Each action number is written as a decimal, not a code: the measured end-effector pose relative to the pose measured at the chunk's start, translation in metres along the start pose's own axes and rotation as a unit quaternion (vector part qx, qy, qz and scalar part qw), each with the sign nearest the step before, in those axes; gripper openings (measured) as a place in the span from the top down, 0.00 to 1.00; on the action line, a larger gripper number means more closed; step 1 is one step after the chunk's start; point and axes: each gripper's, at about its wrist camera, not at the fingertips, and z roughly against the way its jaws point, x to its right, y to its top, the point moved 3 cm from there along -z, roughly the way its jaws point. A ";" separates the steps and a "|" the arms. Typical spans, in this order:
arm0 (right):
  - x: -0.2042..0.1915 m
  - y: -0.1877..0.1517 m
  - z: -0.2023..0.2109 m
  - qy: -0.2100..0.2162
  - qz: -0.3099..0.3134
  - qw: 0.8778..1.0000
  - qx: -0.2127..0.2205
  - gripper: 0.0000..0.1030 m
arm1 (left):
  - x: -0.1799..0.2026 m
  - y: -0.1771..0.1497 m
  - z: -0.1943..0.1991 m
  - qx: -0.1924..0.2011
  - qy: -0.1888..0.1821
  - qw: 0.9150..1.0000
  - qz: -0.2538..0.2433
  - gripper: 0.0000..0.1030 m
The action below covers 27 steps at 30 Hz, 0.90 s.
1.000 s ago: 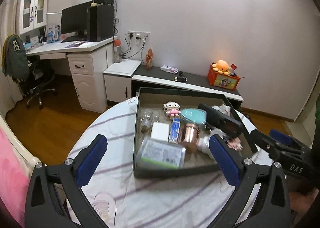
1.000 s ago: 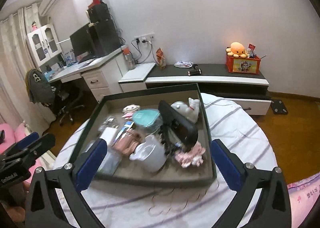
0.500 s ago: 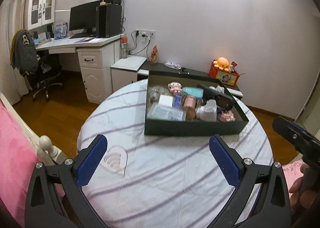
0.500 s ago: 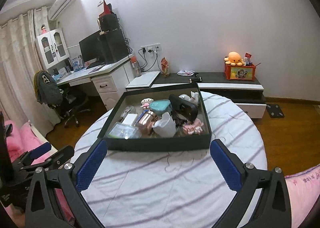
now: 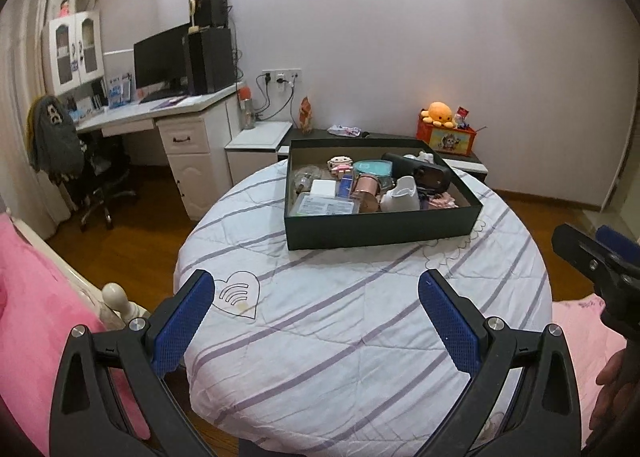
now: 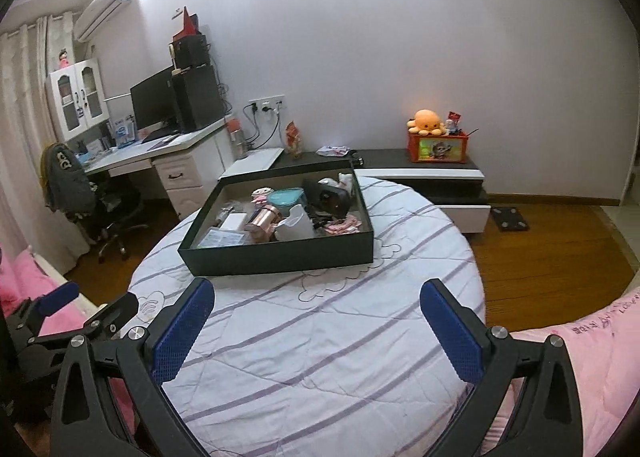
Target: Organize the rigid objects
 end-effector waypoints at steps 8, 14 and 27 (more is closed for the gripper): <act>0.003 -0.003 0.010 -0.007 -0.004 1.000 0.006 0.00 | 0.001 -0.006 0.016 0.008 0.004 1.000 0.001 0.00; 0.002 -0.005 0.012 -0.007 -0.003 1.000 0.005 0.00 | 0.001 -0.009 0.021 0.006 -0.003 1.000 0.006 0.00; -0.007 -0.006 0.016 -0.004 0.005 1.000 0.005 0.00 | -0.005 -0.008 0.031 0.015 0.001 1.000 0.015 0.00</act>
